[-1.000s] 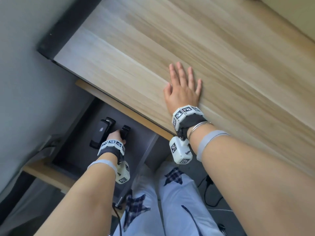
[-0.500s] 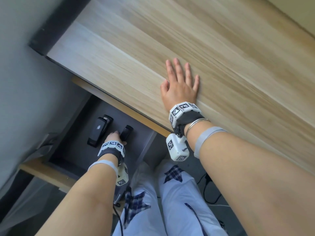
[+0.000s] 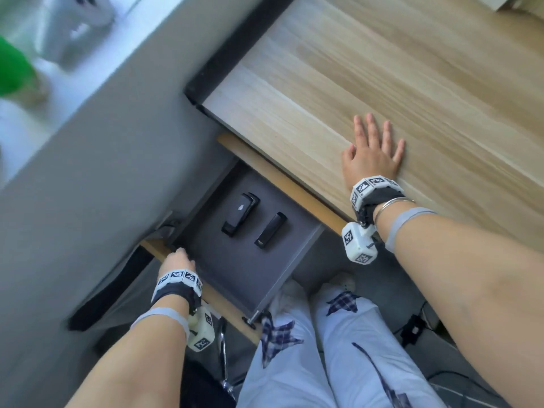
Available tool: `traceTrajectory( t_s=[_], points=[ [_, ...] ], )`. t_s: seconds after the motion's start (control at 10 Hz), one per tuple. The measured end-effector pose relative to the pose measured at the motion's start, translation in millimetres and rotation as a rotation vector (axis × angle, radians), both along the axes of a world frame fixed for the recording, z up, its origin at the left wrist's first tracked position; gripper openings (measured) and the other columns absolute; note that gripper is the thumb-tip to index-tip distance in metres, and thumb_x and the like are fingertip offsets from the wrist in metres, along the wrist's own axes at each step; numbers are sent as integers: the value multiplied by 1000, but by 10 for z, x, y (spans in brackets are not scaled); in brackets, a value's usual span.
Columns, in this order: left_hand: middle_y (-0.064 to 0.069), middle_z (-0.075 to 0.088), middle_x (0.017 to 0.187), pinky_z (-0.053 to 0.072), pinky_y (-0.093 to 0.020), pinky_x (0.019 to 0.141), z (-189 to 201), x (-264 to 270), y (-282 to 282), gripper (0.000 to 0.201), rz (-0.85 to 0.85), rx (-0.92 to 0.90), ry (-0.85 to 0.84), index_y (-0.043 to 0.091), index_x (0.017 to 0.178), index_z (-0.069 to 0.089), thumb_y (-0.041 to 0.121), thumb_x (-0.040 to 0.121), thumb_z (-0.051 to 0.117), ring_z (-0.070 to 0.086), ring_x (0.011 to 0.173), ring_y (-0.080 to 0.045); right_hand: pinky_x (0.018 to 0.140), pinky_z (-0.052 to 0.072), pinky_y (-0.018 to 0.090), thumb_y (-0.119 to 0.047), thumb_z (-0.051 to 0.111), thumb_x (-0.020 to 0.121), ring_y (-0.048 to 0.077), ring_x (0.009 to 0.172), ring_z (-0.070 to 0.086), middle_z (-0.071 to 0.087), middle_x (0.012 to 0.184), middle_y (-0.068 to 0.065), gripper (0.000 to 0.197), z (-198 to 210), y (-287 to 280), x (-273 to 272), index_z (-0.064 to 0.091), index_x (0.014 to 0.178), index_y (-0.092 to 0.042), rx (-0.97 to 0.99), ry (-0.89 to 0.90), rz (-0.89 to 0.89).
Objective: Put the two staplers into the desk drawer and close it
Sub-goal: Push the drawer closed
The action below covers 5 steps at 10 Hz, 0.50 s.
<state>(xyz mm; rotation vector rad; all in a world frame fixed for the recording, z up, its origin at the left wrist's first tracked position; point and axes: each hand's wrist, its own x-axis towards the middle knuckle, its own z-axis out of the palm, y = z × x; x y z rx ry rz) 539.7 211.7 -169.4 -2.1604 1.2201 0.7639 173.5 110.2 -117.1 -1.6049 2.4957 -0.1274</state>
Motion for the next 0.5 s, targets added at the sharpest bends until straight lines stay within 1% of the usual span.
traceTrajectory(
  t_s=[0.1,0.2,0.3,0.4,0.5],
  points=[
    [-23,56,126,47,-44,94,59,146,202,39,159,25,-33,0,127,45,14,91,49,55,117,-39,121,4,52,-27,32,95,19,151,8,13,161,-14,59,7,-2,-1,15,150,-37,13,-15,-2],
    [-21,59,124,47,-42,90,4,143,378,39,269,116,-8,0,125,49,20,91,52,57,114,-38,121,3,51,-27,31,95,19,151,7,12,162,-13,59,2,-2,-2,14,150,-37,20,-7,5],
    [-11,65,89,43,-33,76,-22,-10,482,37,300,198,67,-1,120,57,25,94,51,59,94,-31,120,3,52,-27,32,95,19,151,7,13,162,-13,59,-10,2,-11,15,150,-37,14,-7,-6],
    [-17,63,119,47,-36,94,-60,-146,508,46,318,303,55,-3,128,51,27,94,51,59,113,-32,120,3,52,-27,31,94,18,151,7,12,162,-14,59,-19,-8,-14,15,150,-38,14,1,2],
    [-21,60,129,48,-36,97,-160,-232,563,41,283,238,55,-5,128,54,14,92,53,58,119,-33,120,3,52,-28,31,94,19,151,7,12,162,-13,59,-34,-10,-25,14,150,-38,14,3,7]
  ],
)
